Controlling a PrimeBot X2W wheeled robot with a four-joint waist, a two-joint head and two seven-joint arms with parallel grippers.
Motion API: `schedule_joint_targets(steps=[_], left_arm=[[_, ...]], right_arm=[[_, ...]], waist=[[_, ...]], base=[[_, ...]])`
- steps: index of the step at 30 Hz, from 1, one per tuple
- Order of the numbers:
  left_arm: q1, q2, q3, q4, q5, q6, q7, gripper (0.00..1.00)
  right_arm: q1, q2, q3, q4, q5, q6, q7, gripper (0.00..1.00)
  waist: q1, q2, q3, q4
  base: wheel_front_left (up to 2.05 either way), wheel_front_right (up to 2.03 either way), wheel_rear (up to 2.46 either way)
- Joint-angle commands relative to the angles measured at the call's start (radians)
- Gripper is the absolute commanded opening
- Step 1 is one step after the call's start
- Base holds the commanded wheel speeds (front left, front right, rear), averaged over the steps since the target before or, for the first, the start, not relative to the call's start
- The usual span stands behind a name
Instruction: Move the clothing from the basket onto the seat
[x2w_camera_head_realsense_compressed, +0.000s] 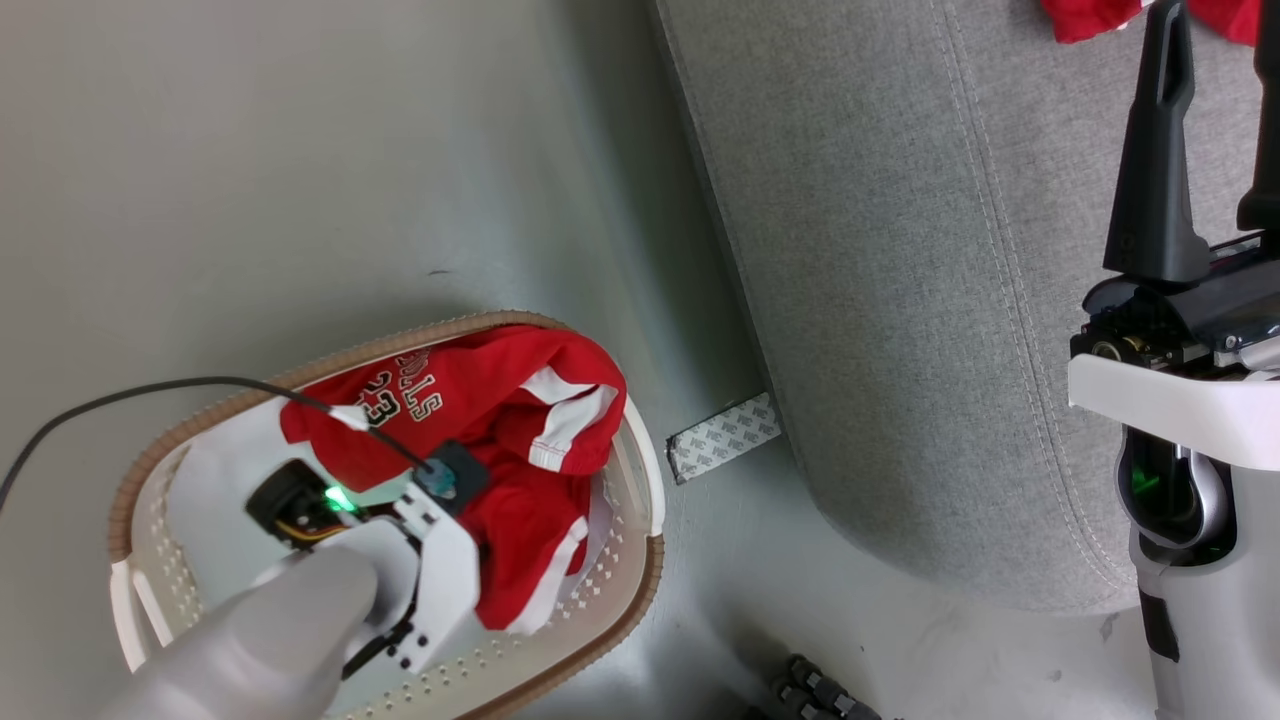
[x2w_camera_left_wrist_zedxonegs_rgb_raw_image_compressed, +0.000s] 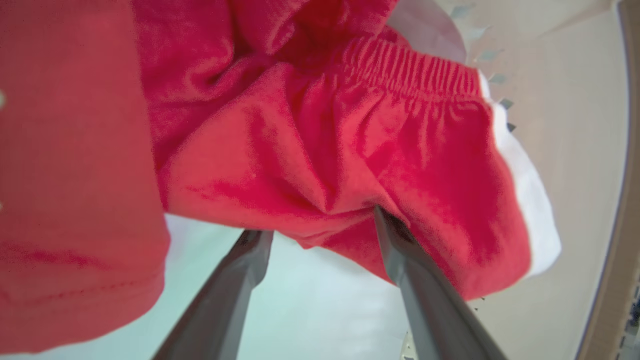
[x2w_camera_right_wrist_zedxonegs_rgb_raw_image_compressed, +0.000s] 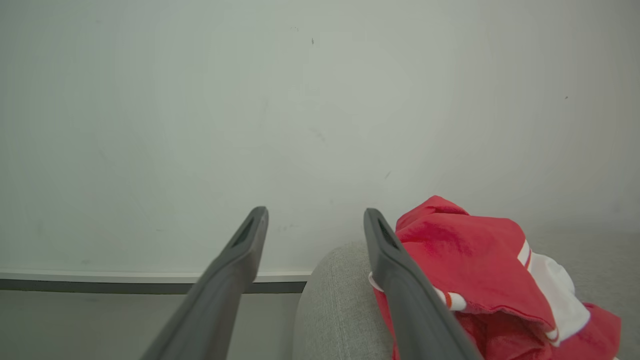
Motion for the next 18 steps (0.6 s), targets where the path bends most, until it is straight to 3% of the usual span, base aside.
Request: schedule_joint_targets(steps=[1, 4, 5, 7, 8, 9, 18], left_arm=[[0.003, 0.012, -0.002, -0.018, 0.013, 0.001, 0.000, 1.00], [-0.025, 0.018, -0.002, -0.026, -0.008, 0.001, -0.041, 1.00], [-0.028, 0.014, -0.002, -0.026, -0.017, 0.001, -0.056, 0.93], [-0.032, 0.008, -0.003, -0.021, -0.025, 0.001, -0.076, 0.45], [-0.034, 0.005, -0.003, -0.020, -0.026, 0.001, -0.085, 0.08], [-0.034, 0.004, -0.003, -0.018, -0.026, 0.001, -0.089, 0.00], [-0.026, 0.006, -0.003, -0.022, -0.039, 0.001, -0.112, 0.00]], right_arm=[[0.013, 0.001, -0.002, -0.001, 0.005, -0.003, -0.002, 1.00], [0.016, 0.001, -0.005, -0.002, 0.001, -0.003, -0.002, 1.00], [0.016, 0.001, -0.006, -0.001, 0.000, -0.003, -0.002, 1.00], [0.016, 0.001, -0.005, 0.003, 0.001, -0.003, -0.002, 1.00], [0.015, 0.001, -0.005, 0.005, 0.002, -0.003, -0.002, 1.00], [0.014, 0.001, -0.005, 0.006, 0.002, -0.003, -0.002, 1.00], [0.000, 0.001, 0.005, 0.024, 0.000, -0.002, -0.002, 1.00]], waist=[[-0.0001, 0.0000, 0.003, 0.001], [-0.0001, 0.0000, 0.010, 0.005], [-0.0001, 0.0000, 0.011, 0.006], [-0.0001, 0.0000, 0.013, 0.006], [-0.0001, 0.0000, 0.013, 0.007], [-0.0001, 0.0000, 0.013, 0.007], [-0.0001, 0.0000, -0.004, 0.001]], base=[[0.00, 0.00, 0.00], [0.00, 0.00, 0.00], [0.00, 0.00, 0.00], [0.00, 0.00, 0.00], [0.00, 0.00, 0.00], [0.00, 0.00, 0.00], [0.00, 0.00, 0.00]])
